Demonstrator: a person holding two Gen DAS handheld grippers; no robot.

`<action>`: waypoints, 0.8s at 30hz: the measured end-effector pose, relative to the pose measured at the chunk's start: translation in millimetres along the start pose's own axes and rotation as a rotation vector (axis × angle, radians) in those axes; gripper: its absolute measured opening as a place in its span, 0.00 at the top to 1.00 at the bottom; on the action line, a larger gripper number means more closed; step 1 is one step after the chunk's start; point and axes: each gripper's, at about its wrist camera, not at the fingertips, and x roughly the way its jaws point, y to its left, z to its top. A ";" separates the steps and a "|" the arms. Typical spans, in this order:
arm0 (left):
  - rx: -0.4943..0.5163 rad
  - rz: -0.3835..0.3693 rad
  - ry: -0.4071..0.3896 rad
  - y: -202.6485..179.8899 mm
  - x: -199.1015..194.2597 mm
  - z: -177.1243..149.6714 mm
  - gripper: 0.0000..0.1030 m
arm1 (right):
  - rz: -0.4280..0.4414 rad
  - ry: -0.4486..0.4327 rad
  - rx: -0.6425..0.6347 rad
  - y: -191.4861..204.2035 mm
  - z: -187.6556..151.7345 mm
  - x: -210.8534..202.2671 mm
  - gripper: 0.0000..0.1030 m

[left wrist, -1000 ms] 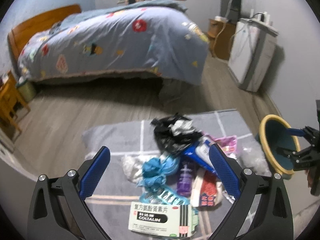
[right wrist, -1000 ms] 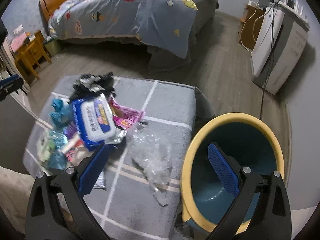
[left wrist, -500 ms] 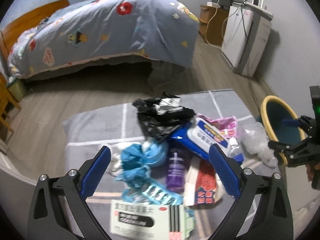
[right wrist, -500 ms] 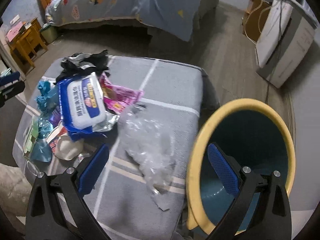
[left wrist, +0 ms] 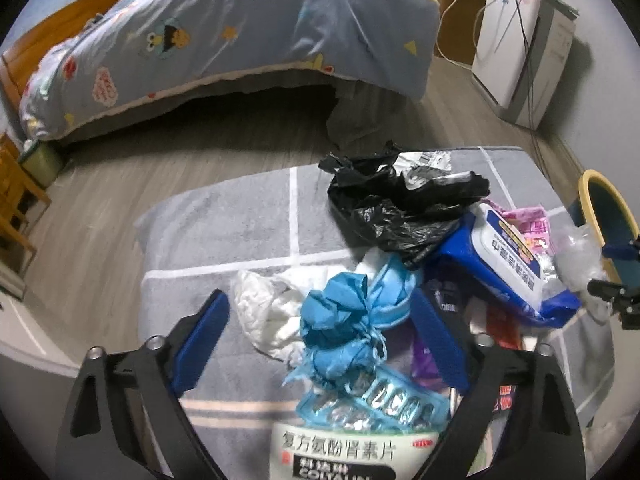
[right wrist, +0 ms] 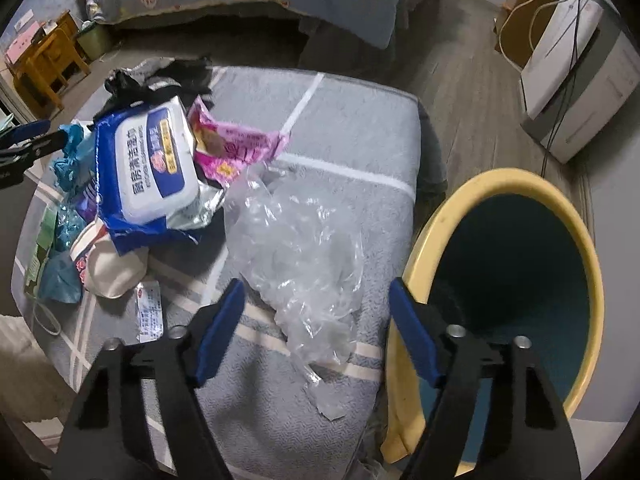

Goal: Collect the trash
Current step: 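Grasp the blue mask with the left tool while the right tool grasps the clear plastic bag, then carry both items over the bin and open both tools to drop them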

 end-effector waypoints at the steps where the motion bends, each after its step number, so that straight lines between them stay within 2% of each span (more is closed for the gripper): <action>1: -0.002 -0.009 0.012 0.5 4.4 0.4 0.23 | 0.000 0.007 0.004 -1.1 -0.5 1.8 0.36; 3: 0.004 -0.018 0.037 1.1 12.0 0.0 0.35 | -0.002 0.018 0.012 -2.8 -0.3 6.0 0.46; 4: 0.008 -0.025 0.043 1.2 13.1 -0.6 0.40 | 0.003 0.023 0.016 -3.4 -0.1 7.0 0.49; 6: 0.013 -0.048 0.048 0.9 12.1 -2.1 0.55 | 0.023 0.028 0.025 -4.3 0.8 8.5 0.57; 8: 0.025 -0.049 0.049 -1.2 9.5 -2.5 0.65 | 0.036 0.030 0.022 -3.2 1.5 8.3 0.64; 12: 0.057 -0.034 0.041 -4.3 -1.1 -5.7 0.72 | 0.058 0.030 0.012 2.5 0.6 3.1 0.72; 16: 0.065 -0.009 0.024 -4.8 -16.9 -4.9 0.74 | 0.087 0.015 -0.005 6.1 1.8 -7.0 0.74; 22: 0.063 -0.002 -0.069 -4.5 -61.3 5.8 0.74 | 0.093 -0.015 -0.071 14.7 -1.1 -32.6 0.74; 24: 0.044 -0.025 -0.100 -6.3 -77.0 10.8 0.74 | 0.089 -0.030 -0.097 17.5 -2.4 -44.3 0.74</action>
